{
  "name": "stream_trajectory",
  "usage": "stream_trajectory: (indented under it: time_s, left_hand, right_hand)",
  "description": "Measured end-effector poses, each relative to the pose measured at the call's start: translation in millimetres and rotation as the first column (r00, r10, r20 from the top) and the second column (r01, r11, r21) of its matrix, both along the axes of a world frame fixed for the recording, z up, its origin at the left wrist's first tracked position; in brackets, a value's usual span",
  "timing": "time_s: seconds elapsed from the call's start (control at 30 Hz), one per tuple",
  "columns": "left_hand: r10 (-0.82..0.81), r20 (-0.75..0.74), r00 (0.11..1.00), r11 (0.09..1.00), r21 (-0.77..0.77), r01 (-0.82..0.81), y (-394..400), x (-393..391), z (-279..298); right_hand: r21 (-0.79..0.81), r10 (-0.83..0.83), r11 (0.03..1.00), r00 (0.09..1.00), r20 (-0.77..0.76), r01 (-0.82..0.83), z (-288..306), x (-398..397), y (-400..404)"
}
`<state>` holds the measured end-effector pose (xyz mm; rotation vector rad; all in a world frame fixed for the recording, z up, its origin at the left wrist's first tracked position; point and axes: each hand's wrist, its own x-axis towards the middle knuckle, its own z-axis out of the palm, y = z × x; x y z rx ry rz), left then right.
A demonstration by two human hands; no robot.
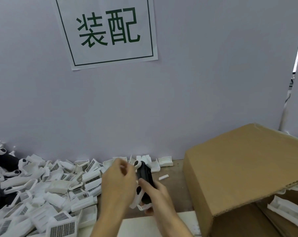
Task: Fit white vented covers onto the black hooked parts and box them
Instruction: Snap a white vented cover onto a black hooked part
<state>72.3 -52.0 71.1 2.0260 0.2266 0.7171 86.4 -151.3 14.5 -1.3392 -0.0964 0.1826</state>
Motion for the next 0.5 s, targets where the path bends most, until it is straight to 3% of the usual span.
stream_trajectory:
  time_s: [0.1,0.17,0.27,0.37,0.43,0.5]
  left_hand:
    - [0.015,-0.285,0.958,1.0,0.002,-0.016,17.5,5.8,-26.7]
    - [-0.182,-0.376,0.909,0.97,-0.222,0.102,22.2,6.5,-35.2]
    - [-0.463,-0.265,0.846,0.756,-0.616,0.221,22.1,6.3,-40.6]
    - [-0.468,-0.211,0.858,0.738,-0.627,0.249,17.9,9.9,-43.9]
    - [-0.429,-0.156,0.89,0.722,-0.651,0.234,15.1,11.1,-44.5]
    - [-0.425,-0.091,0.901,0.624,-0.75,0.218,14.1,11.0,-43.5]
  right_hand:
    - [-0.074,0.008,0.997,0.991,0.136,0.002,-2.3,-1.5,0.4]
    - [-0.149,0.005,0.988,0.972,0.233,0.031,-3.4,-1.1,2.4]
    - [-0.289,0.018,0.953,0.936,0.351,0.09,-4.1,0.7,0.6]
    - [-0.44,0.095,0.89,0.894,0.439,0.122,-8.4,2.9,2.4]
    - [-0.533,0.088,0.815,0.859,0.504,0.229,-11.9,3.9,5.6]
    - [-0.582,0.071,0.751,0.839,0.54,0.311,-13.3,4.8,6.1]
